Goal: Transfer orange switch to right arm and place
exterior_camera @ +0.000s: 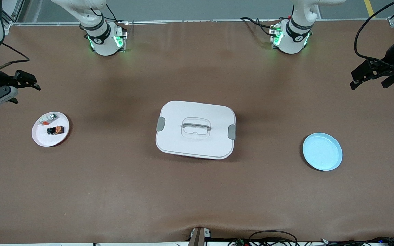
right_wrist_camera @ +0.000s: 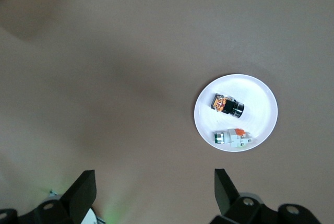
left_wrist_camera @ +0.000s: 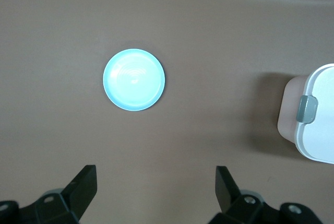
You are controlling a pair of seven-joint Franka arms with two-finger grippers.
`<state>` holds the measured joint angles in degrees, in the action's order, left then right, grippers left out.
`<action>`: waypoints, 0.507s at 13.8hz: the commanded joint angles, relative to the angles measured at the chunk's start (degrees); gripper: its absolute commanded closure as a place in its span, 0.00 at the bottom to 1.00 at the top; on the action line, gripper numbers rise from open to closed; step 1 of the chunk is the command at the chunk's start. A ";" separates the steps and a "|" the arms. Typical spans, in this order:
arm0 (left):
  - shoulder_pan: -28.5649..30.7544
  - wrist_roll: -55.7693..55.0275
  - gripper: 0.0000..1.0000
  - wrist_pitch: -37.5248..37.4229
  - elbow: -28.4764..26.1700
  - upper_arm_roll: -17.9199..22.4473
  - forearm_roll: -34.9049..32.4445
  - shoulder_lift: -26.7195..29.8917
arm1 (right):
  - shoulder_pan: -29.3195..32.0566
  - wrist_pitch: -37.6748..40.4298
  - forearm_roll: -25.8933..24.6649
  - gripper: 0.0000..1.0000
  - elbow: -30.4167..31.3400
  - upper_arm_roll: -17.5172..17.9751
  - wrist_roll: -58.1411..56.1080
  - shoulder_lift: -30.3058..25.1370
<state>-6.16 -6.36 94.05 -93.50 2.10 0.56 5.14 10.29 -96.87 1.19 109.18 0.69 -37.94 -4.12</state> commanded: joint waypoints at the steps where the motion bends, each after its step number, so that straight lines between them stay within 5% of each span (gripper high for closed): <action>1: -0.35 -0.14 0.00 -1.41 1.83 0.27 -0.74 -0.66 | -0.45 2.91 -0.13 0.00 -3.87 -0.16 7.51 0.16; 4: -0.35 -0.14 0.00 -1.41 1.92 0.27 -0.74 -0.66 | -1.41 11.86 -0.22 0.00 -12.83 -0.34 15.22 1.21; 7: -0.44 -0.05 0.00 -1.41 1.92 0.27 -0.83 -0.66 | -2.91 12.06 -0.92 0.00 -15.48 -0.51 22.82 1.30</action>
<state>-6.15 -6.38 94.04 -93.28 2.12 0.56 5.13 8.46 -86.02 1.12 96.55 0.65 -18.90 -4.07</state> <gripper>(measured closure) 0.000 0.000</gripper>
